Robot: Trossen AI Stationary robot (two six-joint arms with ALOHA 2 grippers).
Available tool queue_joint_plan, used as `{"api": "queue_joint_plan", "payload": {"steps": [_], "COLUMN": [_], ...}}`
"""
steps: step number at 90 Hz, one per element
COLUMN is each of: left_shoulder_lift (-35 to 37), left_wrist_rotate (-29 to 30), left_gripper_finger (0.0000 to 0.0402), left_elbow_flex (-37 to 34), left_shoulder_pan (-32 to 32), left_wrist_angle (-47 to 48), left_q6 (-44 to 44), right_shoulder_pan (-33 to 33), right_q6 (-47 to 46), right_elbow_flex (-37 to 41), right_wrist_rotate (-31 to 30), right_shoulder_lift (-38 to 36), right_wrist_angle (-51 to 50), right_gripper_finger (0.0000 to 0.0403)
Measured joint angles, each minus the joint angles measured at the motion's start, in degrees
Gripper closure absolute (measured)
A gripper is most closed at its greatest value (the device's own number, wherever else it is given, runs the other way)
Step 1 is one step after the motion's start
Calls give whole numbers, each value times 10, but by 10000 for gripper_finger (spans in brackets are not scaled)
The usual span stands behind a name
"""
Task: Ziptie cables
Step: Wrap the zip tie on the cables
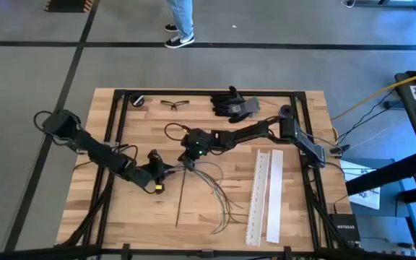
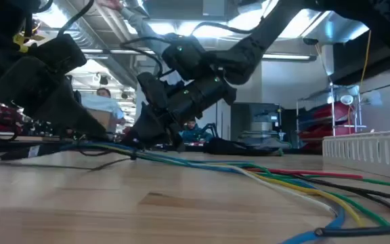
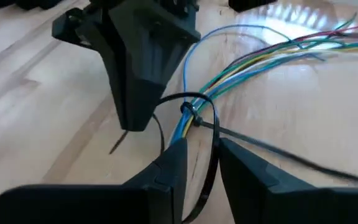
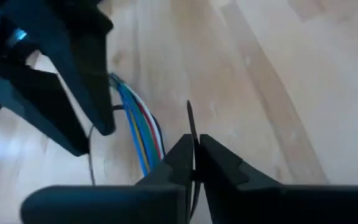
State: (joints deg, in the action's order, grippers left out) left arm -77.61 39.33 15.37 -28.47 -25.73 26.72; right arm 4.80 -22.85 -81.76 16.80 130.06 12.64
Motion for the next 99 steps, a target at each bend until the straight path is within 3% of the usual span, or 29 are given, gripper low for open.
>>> {"api": "queue_joint_plan", "payload": {"steps": [20,36,55,67,82,99], "left_shoulder_lift": [93,132,154,180,171,118], "left_wrist_rotate": [-4,-19,-35,-40,-49,-51], "left_gripper_finger": [325,320,270,241,210,188], "left_elbow_flex": [19,19,33,51,52,52], "left_shoulder_pan": [-1,-4,11,24,57,76], "left_wrist_angle": [18,131,163,167,194,186], "left_q6": [-64,-1,22,4,65,105], "right_shoulder_pan": [-4,-3,-3,5,29,30], "right_q6": [82,114,113,126,70,-8], "right_elbow_flex": [0,0,0,0,-2,0], "right_wrist_rotate": [-73,-122,-123,-112,-127,-90], "right_shoulder_lift": [-56,-96,-99,-139,-171,-119], "right_wrist_angle": [-17,-42,-69,-167,-278,-278], "right_gripper_finger": [403,403,403,403,399,338]}}
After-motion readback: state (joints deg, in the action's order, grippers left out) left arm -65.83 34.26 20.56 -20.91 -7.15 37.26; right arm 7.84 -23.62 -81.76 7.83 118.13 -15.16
